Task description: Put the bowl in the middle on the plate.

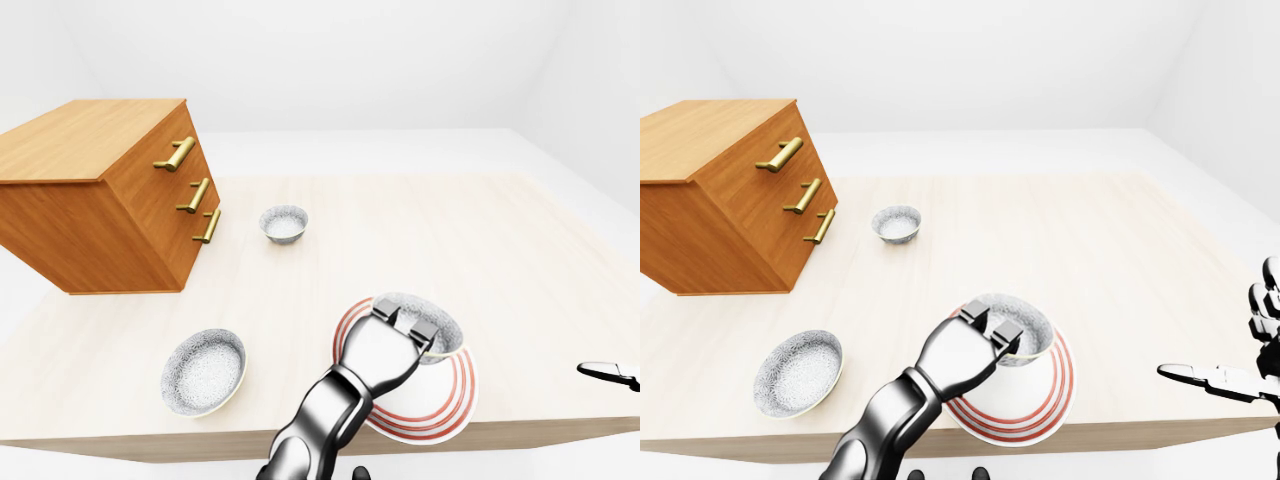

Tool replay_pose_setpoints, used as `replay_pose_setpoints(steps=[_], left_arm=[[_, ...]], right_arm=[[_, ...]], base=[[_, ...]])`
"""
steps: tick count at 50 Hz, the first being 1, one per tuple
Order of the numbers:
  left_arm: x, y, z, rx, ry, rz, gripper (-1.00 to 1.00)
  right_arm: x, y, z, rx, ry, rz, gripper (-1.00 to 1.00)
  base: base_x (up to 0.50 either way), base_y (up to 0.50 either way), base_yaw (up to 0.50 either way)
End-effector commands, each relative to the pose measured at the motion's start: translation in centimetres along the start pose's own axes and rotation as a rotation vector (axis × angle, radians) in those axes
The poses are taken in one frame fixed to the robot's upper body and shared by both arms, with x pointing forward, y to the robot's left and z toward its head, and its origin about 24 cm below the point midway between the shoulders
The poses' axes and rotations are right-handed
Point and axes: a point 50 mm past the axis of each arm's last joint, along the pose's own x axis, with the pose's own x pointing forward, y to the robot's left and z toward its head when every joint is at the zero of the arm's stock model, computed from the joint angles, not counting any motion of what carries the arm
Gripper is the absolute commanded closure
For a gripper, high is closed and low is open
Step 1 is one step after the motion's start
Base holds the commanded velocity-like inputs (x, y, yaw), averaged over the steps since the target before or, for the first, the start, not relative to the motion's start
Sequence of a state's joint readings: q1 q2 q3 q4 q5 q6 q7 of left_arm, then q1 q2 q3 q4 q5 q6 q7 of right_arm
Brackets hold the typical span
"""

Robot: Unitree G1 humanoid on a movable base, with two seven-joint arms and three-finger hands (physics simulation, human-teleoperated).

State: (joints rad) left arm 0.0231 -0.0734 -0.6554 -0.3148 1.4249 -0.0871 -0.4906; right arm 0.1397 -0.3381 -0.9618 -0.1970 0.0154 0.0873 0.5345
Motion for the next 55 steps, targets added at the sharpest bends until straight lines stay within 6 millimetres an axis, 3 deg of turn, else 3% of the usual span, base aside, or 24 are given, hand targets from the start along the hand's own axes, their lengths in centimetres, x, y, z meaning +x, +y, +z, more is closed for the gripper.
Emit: replay_pose_setpoints(steps=[1,55], left_arm=[[0.0,0.0,-0.3,0.025,0.025,-0.005,1.00],[0.5,-3.3,-1.6,0.046,0.078,-0.039,1.00]], right_arm=[[0.0,-0.1,0.1,-0.001,-0.004,-0.001,-1.00],[-0.1,0.0,0.0,-0.001,0.000,0.000,-1.00]], base=[[0.00,0.00,0.00],[0.00,0.00,0.00]])
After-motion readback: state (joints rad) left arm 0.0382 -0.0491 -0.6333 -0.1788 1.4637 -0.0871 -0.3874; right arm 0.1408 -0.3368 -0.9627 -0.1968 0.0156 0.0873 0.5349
